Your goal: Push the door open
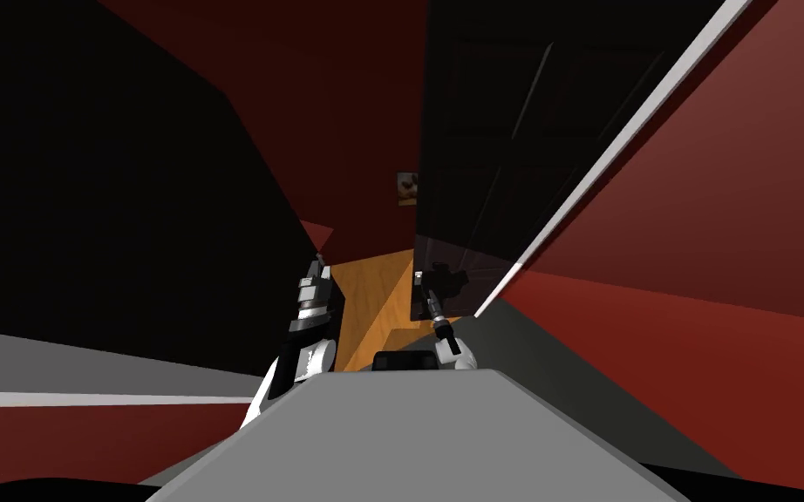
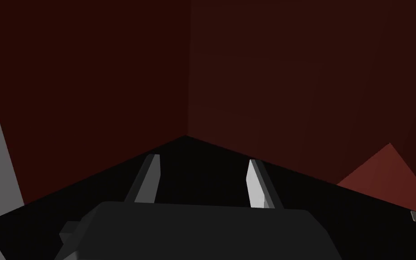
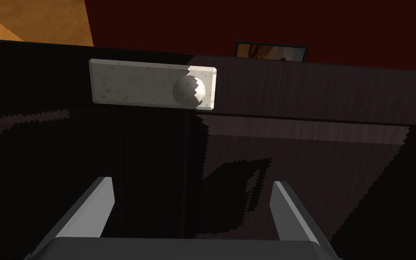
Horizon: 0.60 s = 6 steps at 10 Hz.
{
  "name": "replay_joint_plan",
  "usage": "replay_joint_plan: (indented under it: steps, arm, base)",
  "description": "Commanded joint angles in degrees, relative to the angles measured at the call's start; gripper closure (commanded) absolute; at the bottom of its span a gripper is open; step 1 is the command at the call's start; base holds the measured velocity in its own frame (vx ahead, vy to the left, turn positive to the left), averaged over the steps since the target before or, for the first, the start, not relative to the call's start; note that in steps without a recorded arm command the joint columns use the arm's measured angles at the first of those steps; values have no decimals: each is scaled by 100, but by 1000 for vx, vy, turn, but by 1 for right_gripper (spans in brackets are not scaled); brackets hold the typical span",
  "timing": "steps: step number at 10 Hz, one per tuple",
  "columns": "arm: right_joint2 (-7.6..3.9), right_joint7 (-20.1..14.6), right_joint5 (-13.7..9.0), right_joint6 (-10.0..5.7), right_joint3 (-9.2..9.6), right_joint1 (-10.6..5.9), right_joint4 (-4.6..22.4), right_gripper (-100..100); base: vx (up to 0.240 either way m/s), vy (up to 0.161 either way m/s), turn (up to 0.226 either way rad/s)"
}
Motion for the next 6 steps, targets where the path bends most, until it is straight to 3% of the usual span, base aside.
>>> replay_joint_plan:
  steps: [1, 6]
  arm:
    - [-100, 13, -8, -30, -20, -3, 19, -100]
    - [-155, 47, -30, -105, -69, -11, 67, -100]
  base:
    - [94, 51, 34]
    - [197, 37, 21]
